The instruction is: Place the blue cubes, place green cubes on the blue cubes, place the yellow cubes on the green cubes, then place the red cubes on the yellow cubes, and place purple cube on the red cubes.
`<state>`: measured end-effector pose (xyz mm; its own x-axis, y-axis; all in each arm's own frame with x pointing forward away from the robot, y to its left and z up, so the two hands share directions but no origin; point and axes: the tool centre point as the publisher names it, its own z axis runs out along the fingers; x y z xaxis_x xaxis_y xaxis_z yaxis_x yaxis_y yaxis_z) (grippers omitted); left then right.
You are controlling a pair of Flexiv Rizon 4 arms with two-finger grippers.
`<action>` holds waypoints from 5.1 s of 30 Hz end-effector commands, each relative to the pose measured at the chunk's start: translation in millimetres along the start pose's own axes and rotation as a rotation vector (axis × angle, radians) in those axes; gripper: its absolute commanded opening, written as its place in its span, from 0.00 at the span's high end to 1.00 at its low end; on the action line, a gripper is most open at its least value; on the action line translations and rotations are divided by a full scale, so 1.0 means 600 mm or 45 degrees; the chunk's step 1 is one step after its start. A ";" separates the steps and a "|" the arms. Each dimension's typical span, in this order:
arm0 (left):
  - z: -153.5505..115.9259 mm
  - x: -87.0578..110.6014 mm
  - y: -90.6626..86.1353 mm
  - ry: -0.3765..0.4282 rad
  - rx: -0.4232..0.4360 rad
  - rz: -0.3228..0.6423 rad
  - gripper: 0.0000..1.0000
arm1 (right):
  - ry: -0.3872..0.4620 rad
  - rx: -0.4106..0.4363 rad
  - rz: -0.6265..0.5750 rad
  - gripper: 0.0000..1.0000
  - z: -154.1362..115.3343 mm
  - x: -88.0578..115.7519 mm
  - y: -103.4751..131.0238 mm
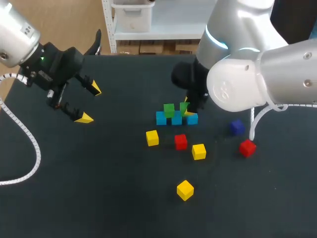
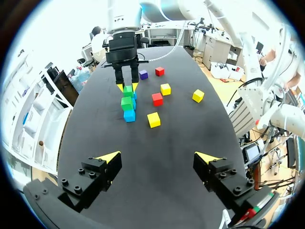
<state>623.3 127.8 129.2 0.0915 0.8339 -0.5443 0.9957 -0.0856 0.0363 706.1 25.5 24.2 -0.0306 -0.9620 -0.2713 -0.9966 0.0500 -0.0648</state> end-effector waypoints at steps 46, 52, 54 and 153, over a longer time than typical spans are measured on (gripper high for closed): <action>0.000 0.001 0.002 -0.001 0.001 0.003 0.00 | 0.001 -0.017 -0.003 0.93 0.002 0.001 0.001; 0.000 0.001 0.002 -0.001 0.001 0.003 0.00 | 0.000 -0.018 -0.003 0.82 0.002 0.001 0.001; 0.000 0.001 0.002 -0.001 0.001 0.003 0.00 | 0.002 -0.017 -0.005 0.77 0.002 0.002 0.001; 0.000 0.001 0.002 -0.001 0.001 0.003 0.00 | -0.431 -0.003 0.078 0.00 -0.161 0.315 0.030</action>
<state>623.3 127.7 129.2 0.0914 0.8339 -0.5442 0.9957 -0.0855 0.0362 669.1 -183.9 62.2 -0.0671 -0.8020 -0.5936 -0.9917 0.1191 -0.0489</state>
